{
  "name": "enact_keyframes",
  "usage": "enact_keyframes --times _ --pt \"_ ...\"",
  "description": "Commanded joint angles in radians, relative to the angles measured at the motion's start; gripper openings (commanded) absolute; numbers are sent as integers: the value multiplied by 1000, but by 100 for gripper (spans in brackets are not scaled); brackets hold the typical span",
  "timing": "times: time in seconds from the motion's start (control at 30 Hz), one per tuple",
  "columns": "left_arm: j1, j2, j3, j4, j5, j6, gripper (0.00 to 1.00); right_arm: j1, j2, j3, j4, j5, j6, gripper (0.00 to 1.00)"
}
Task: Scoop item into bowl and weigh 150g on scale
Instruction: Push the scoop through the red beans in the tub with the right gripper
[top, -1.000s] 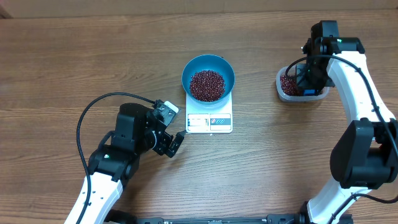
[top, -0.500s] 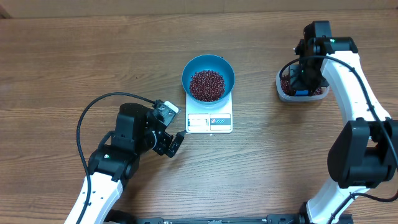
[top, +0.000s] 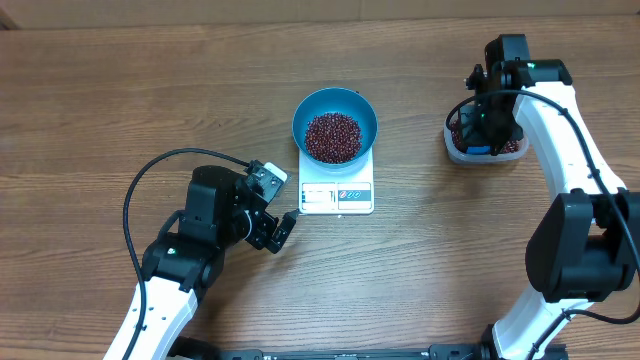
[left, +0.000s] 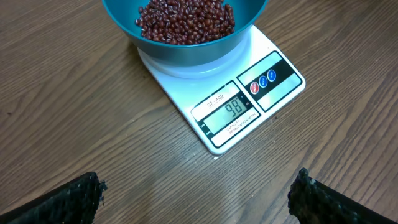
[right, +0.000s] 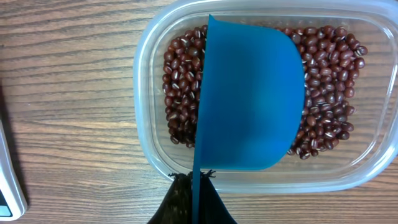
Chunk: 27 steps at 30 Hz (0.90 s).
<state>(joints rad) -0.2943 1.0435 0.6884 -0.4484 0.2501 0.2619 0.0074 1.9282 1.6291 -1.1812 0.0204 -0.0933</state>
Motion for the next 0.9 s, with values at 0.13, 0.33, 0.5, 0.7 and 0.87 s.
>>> enact_keyframes --times 0.13,0.33,0.5,0.7,0.87 --pt "3 -10 -5 3 2 0 100 3 11 -29 19 -42 -13 4" --pt "3 -10 -5 3 2 0 99 3 11 -58 39 -65 -13 4" --pt "3 -10 -5 3 2 0 100 -10 11 -57 58 -177 -13 4" --pt "3 -10 -5 3 2 0 100 -64 10 -50 61 -309 -13 4" --pt "3 -10 -5 3 2 0 100 -109 10 -50 60 -401 -13 4"
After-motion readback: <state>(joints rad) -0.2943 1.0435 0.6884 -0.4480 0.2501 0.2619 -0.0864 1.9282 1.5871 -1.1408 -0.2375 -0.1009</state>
